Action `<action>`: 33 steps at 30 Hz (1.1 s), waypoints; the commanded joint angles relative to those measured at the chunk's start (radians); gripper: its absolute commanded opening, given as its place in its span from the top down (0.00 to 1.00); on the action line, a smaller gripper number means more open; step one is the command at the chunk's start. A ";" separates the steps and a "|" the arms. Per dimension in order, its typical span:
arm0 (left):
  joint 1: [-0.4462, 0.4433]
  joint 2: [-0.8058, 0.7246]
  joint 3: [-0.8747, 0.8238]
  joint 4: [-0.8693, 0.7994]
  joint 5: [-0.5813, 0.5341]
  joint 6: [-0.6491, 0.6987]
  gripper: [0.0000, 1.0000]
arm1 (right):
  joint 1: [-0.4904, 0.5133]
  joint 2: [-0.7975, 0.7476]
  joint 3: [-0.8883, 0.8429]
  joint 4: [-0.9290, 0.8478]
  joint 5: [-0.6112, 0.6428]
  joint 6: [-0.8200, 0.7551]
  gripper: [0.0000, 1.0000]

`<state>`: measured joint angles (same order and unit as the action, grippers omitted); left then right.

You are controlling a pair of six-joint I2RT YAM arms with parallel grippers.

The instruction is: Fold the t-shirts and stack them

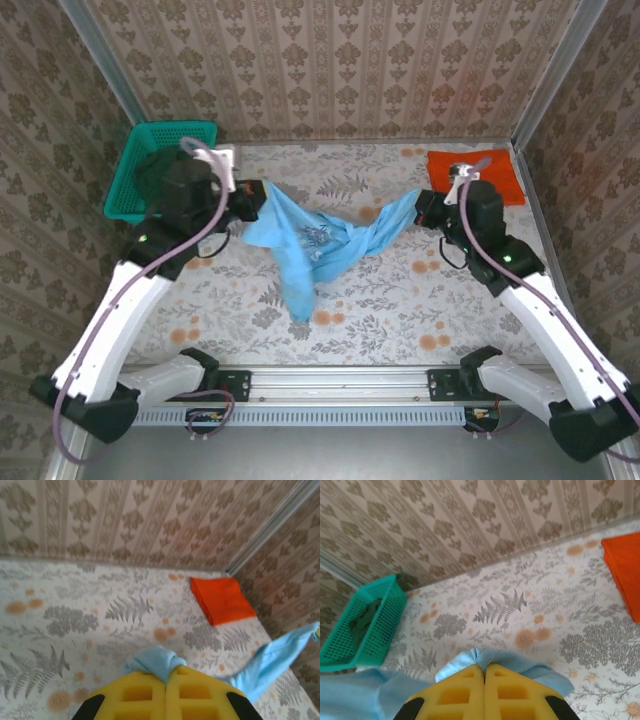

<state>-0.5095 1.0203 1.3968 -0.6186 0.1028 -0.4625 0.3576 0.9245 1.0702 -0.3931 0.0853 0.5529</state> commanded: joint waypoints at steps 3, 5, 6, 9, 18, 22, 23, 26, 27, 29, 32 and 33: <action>0.025 -0.058 0.056 -0.054 -0.021 0.063 1.00 | -0.004 -0.093 0.036 -0.054 0.068 -0.024 1.00; 0.027 -0.085 0.064 -0.046 -0.032 0.082 1.00 | -0.004 -0.133 0.031 -0.041 0.088 -0.038 1.00; 0.027 -0.097 0.073 -0.045 -0.047 0.085 1.00 | -0.005 -0.149 0.032 -0.039 0.097 -0.045 1.00; 0.030 -0.124 0.093 -0.027 -0.048 0.093 1.00 | -0.004 -0.193 0.027 -0.016 0.088 -0.065 1.00; 0.030 -0.128 0.108 -0.002 0.016 0.073 1.00 | -0.004 -0.263 -0.044 0.074 0.018 -0.092 1.00; 0.030 -0.170 0.118 0.071 0.118 0.078 1.00 | -0.005 -0.362 -0.086 0.172 -0.051 -0.119 1.00; 0.030 -0.178 0.130 0.087 0.136 0.082 1.00 | -0.004 -0.383 -0.088 0.184 -0.059 -0.133 1.00; 0.029 -0.188 0.176 0.102 0.139 0.084 1.00 | -0.005 -0.415 -0.086 0.207 -0.062 -0.161 1.00; 0.030 -0.177 0.196 0.090 0.114 0.083 1.00 | -0.005 -0.411 -0.085 0.213 -0.057 -0.169 1.00; 0.030 -0.136 0.232 0.050 0.055 0.088 1.00 | -0.005 -0.388 -0.091 0.227 -0.034 -0.178 1.00; 0.045 -0.033 0.270 0.024 0.006 0.073 1.00 | -0.005 -0.312 -0.103 0.257 0.013 -0.181 1.00; 0.071 0.015 0.279 0.029 0.019 0.063 1.00 | -0.005 -0.271 -0.109 0.271 0.038 -0.180 1.00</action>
<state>-0.4755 0.9226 1.6608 -0.6052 0.1570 -0.3985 0.3576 0.5682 0.9768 -0.1867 0.0616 0.3981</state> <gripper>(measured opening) 0.040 0.062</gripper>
